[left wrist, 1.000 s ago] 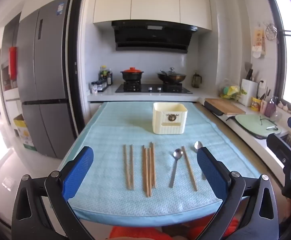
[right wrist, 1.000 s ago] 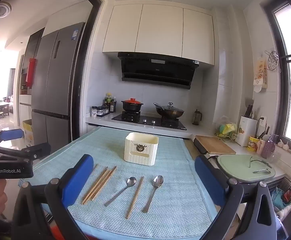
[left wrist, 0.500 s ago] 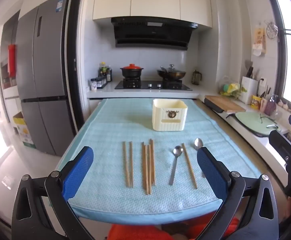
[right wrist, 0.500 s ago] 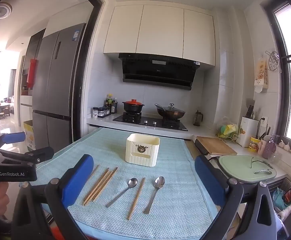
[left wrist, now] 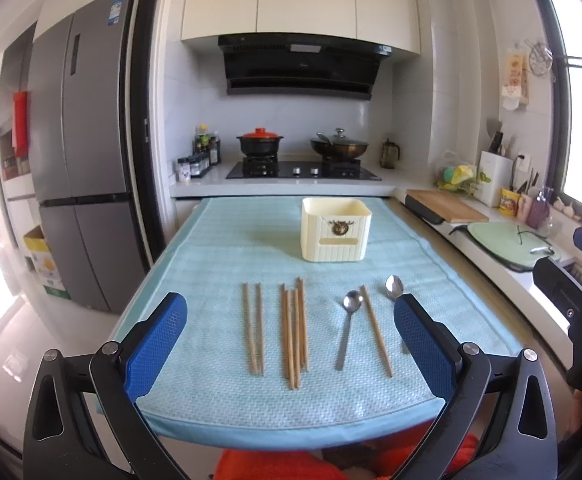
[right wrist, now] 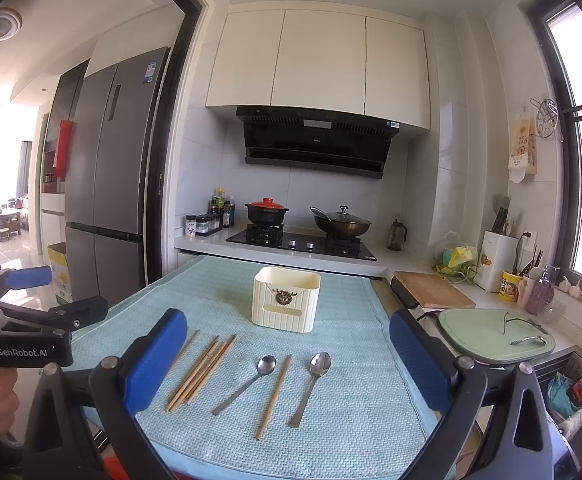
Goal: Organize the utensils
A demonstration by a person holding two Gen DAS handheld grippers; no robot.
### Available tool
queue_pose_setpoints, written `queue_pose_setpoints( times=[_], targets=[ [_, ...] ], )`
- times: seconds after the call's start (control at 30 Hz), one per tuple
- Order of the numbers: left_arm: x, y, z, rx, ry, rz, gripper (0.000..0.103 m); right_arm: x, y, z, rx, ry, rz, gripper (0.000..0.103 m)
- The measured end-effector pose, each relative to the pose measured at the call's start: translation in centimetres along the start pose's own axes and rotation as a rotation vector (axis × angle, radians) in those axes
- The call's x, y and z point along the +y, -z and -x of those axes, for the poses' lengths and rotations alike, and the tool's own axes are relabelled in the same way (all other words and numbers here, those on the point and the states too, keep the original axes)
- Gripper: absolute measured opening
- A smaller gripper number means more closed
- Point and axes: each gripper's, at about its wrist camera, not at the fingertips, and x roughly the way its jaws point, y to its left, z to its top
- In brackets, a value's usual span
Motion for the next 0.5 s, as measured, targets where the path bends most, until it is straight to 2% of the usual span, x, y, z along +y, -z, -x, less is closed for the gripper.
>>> queue_pose_setpoints(
  times=[0.5],
  targets=[
    [0.13, -0.04, 0.11, -0.003, 0.001, -0.008, 0.103, -0.1, 0.11, -0.03, -0.001, -0.001, -0.003, 0.103]
  ],
)
